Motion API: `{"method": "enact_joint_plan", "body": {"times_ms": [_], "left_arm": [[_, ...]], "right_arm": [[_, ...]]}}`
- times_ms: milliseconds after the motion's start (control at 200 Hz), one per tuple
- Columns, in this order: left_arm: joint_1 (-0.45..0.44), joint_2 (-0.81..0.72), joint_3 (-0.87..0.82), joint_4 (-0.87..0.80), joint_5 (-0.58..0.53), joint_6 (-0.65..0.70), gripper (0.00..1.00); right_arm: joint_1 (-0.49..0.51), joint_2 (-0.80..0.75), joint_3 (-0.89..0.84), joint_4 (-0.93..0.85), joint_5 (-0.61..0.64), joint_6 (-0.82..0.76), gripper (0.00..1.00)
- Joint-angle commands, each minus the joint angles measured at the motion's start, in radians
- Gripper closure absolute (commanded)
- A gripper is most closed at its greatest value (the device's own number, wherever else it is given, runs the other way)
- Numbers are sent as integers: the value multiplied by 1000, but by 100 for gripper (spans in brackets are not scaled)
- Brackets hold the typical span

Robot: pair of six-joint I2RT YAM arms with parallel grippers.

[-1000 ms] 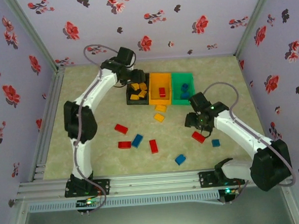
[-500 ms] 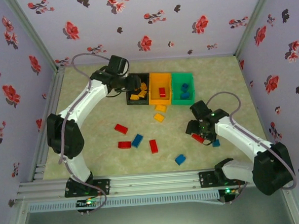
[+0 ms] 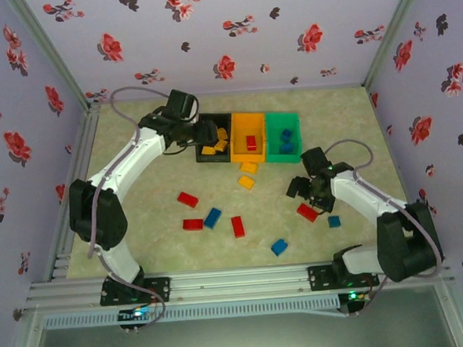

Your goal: Sort the legos into containers by color

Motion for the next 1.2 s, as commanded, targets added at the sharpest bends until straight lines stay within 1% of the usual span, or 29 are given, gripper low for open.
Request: {"method": "enact_joint_plan", "body": {"times_ms": [0, 235, 470, 650, 940, 980, 1195], "left_arm": [[-9, -41, -15, 16, 15, -13, 34], [-9, -61, -33, 4, 15, -20, 34], [-14, -83, -38, 5, 15, -30, 34], [-15, -99, -43, 7, 15, -31, 34], [-20, -111, -51, 2, 13, -28, 35], [-20, -114, -54, 2, 14, -28, 35], [-21, -141, -76, -2, 8, -31, 35]], "right_arm": [[-4, 26, 23, 6, -54, -31, 6], [8, -53, -61, 10, -98, 6, 7], [102, -135, -116, -23, -84, 74, 8], [181, -126, -111, -50, -33, 103, 10], [207, -50, -87, -61, 30, 106, 31], [206, -42, -84, -60, 35, 104, 32], [207, -18, -73, -54, 48, 99, 47]]}}
